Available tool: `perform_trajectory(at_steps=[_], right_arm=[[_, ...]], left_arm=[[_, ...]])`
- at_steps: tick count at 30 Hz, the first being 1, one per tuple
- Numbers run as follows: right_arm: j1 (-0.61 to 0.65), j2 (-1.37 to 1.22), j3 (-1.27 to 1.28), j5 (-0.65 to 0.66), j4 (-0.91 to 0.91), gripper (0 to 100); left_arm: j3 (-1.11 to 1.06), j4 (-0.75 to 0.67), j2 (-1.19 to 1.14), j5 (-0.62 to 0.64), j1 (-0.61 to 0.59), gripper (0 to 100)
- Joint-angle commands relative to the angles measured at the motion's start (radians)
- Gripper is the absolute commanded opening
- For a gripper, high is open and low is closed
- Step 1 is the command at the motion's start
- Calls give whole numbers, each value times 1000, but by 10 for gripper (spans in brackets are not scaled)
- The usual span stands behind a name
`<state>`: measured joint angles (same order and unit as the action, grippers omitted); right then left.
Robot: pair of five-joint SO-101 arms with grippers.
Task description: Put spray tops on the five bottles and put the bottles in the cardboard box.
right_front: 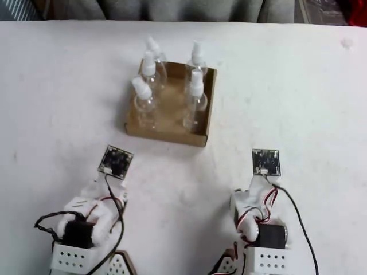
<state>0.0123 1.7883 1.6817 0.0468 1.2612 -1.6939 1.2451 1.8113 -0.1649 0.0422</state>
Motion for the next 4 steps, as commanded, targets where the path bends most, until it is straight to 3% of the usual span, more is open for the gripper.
perform_trajectory(at_steps=[1, 4], right_arm=[[-15, 12, 9, 6, 5, 21], [-15, 12, 9, 6, 5, 21]], left_arm=[[2, 9, 15, -3, 8, 25], [2, 9, 15, -3, 8, 25]])
